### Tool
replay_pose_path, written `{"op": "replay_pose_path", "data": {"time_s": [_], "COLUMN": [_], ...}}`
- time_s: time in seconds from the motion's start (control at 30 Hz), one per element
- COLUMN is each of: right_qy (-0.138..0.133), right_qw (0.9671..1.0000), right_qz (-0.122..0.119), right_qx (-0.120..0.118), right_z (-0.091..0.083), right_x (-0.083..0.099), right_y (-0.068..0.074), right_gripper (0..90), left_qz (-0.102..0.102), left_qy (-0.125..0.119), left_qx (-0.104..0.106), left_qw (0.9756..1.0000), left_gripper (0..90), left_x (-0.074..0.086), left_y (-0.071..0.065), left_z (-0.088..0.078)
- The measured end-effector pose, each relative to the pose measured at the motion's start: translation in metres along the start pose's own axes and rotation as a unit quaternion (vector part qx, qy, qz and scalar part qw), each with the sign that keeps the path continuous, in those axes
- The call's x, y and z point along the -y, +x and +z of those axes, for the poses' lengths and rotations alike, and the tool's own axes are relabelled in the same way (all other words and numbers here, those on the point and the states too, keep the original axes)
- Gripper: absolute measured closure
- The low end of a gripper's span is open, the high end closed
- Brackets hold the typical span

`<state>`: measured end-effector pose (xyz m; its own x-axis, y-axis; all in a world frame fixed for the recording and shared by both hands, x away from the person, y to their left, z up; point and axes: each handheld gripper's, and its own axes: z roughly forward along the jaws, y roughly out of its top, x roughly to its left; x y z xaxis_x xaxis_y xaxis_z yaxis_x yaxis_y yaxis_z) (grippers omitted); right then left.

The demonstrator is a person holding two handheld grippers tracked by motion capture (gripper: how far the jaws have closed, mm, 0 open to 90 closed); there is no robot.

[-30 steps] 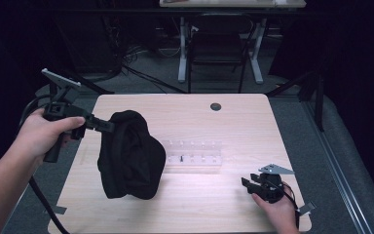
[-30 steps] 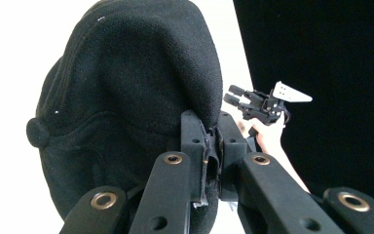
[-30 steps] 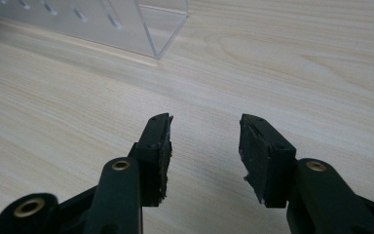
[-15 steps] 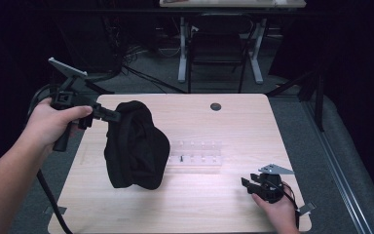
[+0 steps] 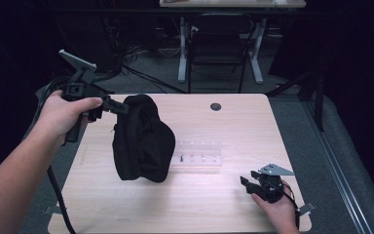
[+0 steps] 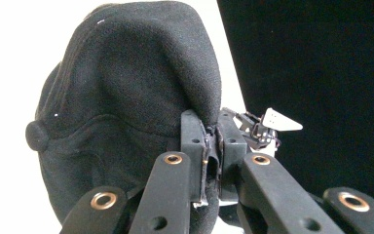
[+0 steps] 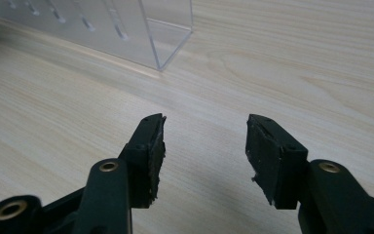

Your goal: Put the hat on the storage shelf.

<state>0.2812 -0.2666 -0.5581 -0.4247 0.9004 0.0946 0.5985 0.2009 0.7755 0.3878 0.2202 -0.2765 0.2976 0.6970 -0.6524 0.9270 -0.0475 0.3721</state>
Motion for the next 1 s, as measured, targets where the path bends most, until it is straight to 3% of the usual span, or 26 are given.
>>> {"op": "replay_pose_path", "data": {"time_s": [0.1, 1.0], "right_qy": [0.005, -0.005], "right_qw": [0.9999, 0.9999], "right_qz": [-0.009, -0.002], "right_qx": [0.003, 0.012], "right_z": [0.001, -0.001], "right_x": [0.001, -0.001], "right_y": [0.001, 0.000], "right_gripper": [46.9, 46.9], "left_qz": [-0.001, -0.024], "left_qy": [-0.001, -0.041], "left_qx": [0.000, -0.005], "left_qw": [1.0000, 0.9989], "left_gripper": [85.3, 85.3], "left_x": [-0.004, -0.035], "left_y": [-0.003, -0.007], "left_z": [0.003, 0.027]}}
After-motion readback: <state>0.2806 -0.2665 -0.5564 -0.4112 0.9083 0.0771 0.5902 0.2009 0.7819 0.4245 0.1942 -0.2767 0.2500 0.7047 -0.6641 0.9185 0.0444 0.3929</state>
